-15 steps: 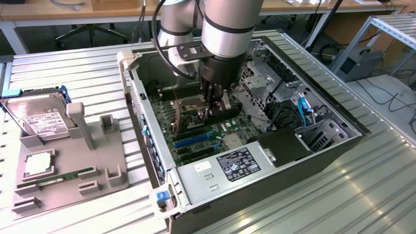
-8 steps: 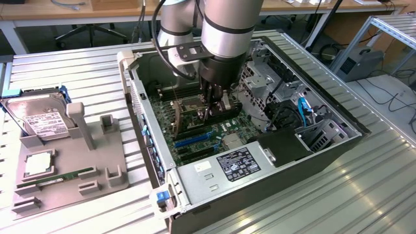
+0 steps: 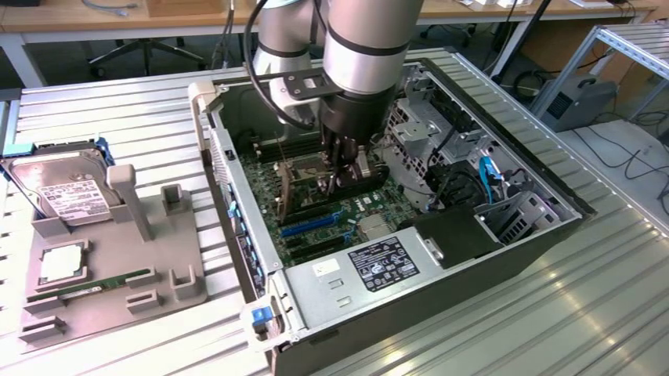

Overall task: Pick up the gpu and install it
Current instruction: 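Insert the gpu into the slot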

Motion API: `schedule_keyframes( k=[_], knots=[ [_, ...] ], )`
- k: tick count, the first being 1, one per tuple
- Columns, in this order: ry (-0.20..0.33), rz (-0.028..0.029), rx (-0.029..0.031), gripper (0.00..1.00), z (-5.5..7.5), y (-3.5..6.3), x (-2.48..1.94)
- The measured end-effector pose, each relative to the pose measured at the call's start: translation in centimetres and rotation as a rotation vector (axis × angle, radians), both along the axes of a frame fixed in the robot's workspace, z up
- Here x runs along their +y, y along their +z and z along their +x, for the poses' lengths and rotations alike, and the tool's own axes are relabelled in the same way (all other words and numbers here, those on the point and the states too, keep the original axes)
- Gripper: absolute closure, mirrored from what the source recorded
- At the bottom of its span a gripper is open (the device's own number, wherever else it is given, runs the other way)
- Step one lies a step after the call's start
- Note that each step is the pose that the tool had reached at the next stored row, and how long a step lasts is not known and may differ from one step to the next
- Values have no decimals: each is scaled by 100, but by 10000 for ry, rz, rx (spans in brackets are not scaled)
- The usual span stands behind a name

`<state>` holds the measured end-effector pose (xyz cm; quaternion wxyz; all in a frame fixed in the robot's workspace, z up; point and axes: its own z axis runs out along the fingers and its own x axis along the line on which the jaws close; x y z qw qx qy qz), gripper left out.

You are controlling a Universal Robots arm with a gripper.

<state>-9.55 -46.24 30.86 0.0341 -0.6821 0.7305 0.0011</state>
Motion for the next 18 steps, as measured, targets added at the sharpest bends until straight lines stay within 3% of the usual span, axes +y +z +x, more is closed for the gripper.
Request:
schedule_keyframes(
  k=[4,10,18],
  knots=[
    [0,-67,1,73,-3,-15,0],
    [0,-382,-1,73,-2,-29,-1],
    [0,-486,1,73,-22,-61,7]
  ],
)
